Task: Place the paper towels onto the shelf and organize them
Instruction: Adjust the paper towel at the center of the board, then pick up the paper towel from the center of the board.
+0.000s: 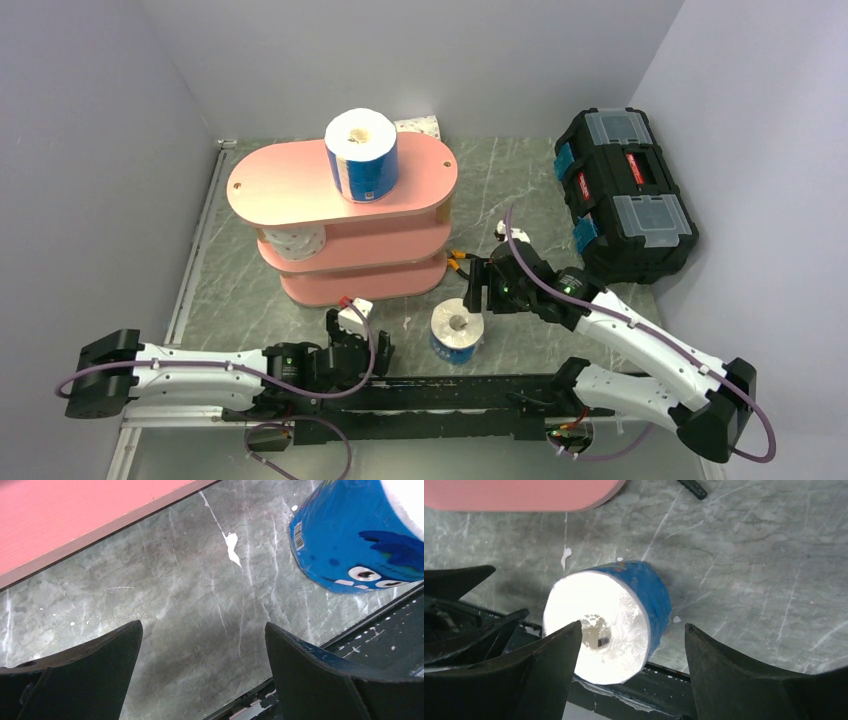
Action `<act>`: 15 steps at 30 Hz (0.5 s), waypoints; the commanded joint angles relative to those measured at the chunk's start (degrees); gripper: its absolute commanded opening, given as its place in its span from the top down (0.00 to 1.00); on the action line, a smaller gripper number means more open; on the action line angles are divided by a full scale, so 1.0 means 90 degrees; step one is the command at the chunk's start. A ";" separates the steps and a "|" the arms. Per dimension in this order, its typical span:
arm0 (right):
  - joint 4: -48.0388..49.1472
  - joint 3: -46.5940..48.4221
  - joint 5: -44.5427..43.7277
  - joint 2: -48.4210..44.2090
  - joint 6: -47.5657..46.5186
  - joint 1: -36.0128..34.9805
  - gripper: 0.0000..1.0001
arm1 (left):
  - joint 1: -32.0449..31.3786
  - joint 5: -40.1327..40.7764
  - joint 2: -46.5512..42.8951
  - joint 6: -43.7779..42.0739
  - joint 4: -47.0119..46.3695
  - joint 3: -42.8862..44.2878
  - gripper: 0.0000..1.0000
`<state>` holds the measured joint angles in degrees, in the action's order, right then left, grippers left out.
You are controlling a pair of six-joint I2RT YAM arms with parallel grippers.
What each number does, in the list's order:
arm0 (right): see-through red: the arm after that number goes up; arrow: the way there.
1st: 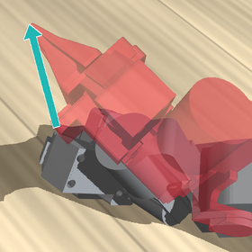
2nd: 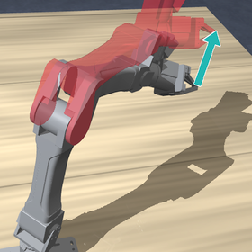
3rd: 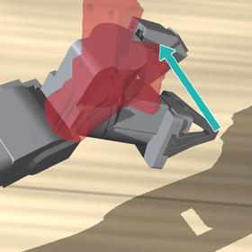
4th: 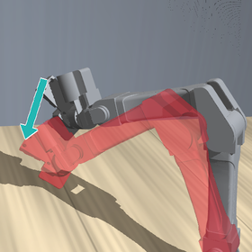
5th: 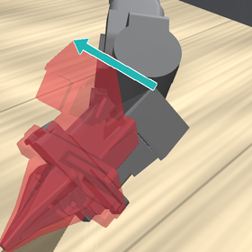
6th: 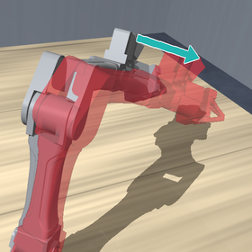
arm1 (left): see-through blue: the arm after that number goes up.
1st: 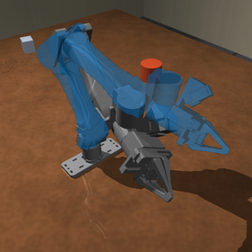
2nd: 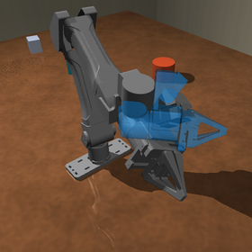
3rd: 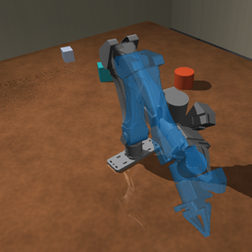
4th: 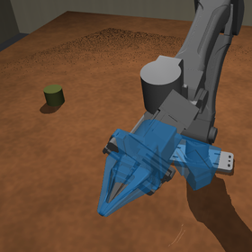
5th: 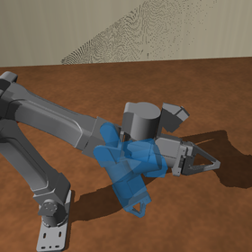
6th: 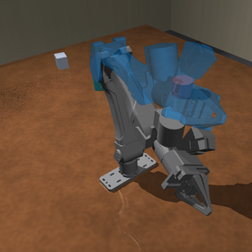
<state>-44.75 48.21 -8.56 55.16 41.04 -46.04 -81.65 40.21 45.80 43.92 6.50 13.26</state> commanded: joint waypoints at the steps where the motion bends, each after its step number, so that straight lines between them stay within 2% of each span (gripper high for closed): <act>1: 0.0106 0.0062 0.0408 -0.0125 -0.0233 -0.0005 0.23 | -0.0038 0.0007 0.0155 -0.0134 -0.0215 0.0191 0.01; 7: 0.0067 0.0047 0.0612 0.0186 -0.0388 -0.0085 0.28 | -0.0034 -0.0024 0.0292 -0.0213 -0.0272 0.0226 0.01; 10: -0.0121 0.0093 0.0397 0.0429 -0.0392 -0.0302 0.32 | -0.0031 -0.0014 0.0370 -0.0195 -0.0297 0.0239 0.01; 15: -0.0163 0.0168 0.0133 0.0755 -0.0331 -0.0638 0.32 | -0.0031 -0.0032 0.0500 -0.0252 -0.0315 0.0304 0.01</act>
<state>-45.19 48.12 -5.17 60.51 38.54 -50.28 -81.62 40.10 49.52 42.61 6.20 13.28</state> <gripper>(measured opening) 0.680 0.990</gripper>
